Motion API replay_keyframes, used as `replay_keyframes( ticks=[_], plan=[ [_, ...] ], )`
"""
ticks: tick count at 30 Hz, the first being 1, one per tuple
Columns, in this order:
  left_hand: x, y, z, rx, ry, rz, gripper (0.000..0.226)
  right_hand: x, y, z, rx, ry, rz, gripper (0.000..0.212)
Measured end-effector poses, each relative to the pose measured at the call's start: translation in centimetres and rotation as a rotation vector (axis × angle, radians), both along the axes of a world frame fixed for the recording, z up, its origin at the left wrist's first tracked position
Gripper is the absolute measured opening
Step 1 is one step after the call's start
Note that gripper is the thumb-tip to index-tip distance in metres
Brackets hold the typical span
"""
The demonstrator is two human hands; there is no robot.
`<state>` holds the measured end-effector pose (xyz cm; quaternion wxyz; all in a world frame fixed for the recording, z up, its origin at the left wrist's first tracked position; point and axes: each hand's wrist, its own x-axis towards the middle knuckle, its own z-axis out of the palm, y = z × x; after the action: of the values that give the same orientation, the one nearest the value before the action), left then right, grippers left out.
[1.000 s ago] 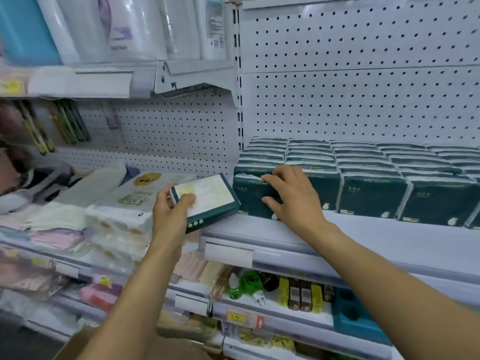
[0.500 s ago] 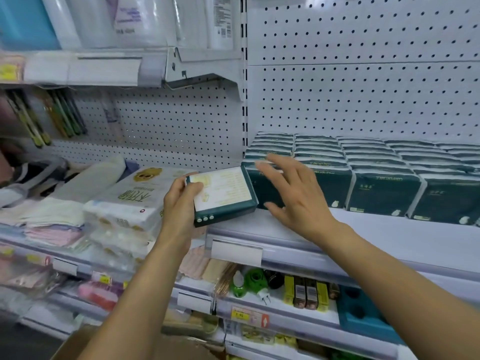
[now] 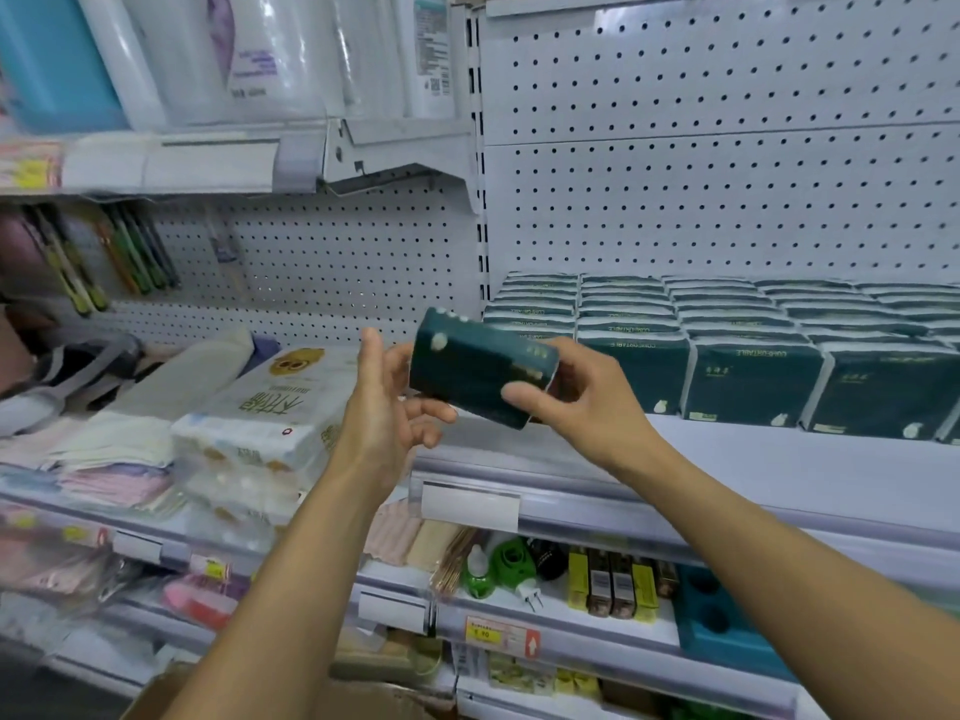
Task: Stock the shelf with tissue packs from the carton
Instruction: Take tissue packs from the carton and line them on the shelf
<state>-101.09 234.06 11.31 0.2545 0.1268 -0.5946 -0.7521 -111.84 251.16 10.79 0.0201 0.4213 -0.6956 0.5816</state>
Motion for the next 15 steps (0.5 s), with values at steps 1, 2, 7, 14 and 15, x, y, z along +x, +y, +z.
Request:
replay_keyframes(
  ticks=[1, 2, 7, 14, 15],
  plan=[
    [-0.1, 0.2, -0.2, -0.014, -0.015, -0.016, 0.070, 0.2, 0.3, 0.4, -0.041, -0.139, 0.022, 0.023],
    [-0.3, 0.6, -0.3, -0.026, -0.036, -0.024, 0.067, 0.3, 0.7, 0.8, -0.077, -0.257, 0.047, 0.018],
    [-1.0, 2.2, -0.9, -0.089, -0.036, -0.098, 0.022, -0.3, 2.3, 0.8, -0.093, -0.393, 0.027, 0.029],
    [-2.4, 3.6, -0.2, -0.368, -0.063, -0.116, 0.020, -1.2, 5.3, 0.2, 0.106, -0.058, -0.196, 0.046],
    [-2.6, 3.8, 0.0, -0.438, -0.042, -0.131, 0.027, -1.1, 5.8, 0.4, 0.154, 0.040, -0.212, 0.055]
  ],
)
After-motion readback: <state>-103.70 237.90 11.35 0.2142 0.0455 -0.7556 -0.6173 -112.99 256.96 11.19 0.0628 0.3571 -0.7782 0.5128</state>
